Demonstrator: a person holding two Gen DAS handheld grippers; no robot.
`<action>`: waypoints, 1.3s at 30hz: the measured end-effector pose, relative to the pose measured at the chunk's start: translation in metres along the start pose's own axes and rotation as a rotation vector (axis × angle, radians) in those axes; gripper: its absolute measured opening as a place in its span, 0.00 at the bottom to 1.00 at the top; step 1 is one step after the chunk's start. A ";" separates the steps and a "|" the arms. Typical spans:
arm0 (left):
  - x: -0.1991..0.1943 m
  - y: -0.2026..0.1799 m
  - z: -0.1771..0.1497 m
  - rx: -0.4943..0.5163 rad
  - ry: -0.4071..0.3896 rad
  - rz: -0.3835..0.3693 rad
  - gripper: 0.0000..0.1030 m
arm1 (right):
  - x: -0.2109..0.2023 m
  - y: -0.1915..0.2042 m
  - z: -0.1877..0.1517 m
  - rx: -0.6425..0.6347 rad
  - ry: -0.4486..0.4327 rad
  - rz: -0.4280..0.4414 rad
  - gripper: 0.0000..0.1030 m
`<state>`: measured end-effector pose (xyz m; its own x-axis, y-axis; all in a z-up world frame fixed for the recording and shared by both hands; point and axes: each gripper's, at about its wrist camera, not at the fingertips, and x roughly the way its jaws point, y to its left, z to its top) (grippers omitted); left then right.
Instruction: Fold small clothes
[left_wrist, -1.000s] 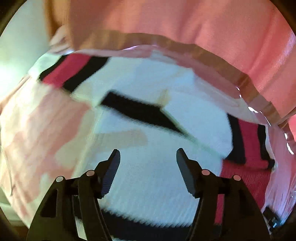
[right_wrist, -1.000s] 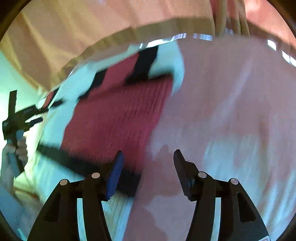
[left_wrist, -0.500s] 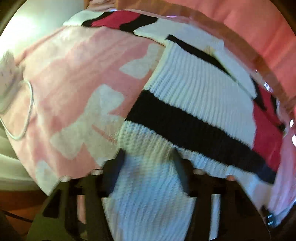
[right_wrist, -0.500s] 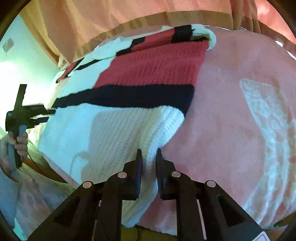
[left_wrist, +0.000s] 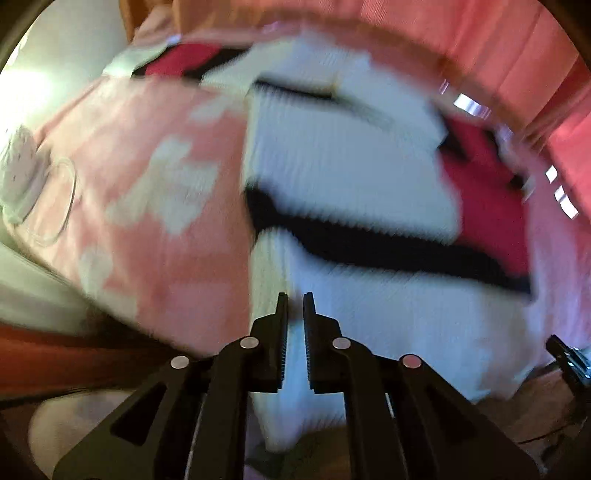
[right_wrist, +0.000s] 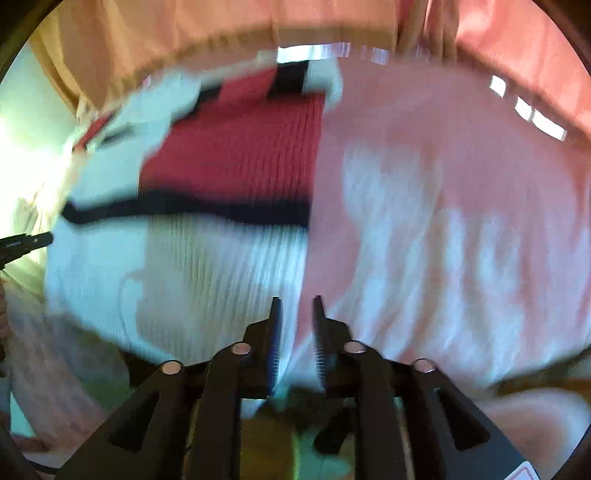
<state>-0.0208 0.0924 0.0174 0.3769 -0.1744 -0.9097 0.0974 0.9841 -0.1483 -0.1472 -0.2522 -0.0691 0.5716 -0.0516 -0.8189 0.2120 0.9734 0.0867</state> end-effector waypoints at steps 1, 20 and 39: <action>-0.007 -0.008 0.015 0.009 -0.029 -0.034 0.14 | -0.006 -0.004 0.019 0.002 -0.048 0.007 0.44; 0.165 -0.066 0.215 0.101 -0.098 -0.045 0.12 | 0.178 -0.029 0.255 0.076 -0.146 -0.022 0.61; 0.166 -0.050 0.225 0.068 -0.204 0.048 0.15 | 0.146 -0.002 0.246 0.020 -0.217 0.040 0.29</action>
<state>0.2441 0.0071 -0.0389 0.5605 -0.1367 -0.8168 0.1336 0.9883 -0.0737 0.1305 -0.3160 -0.0494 0.7368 -0.0621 -0.6732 0.2002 0.9712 0.1295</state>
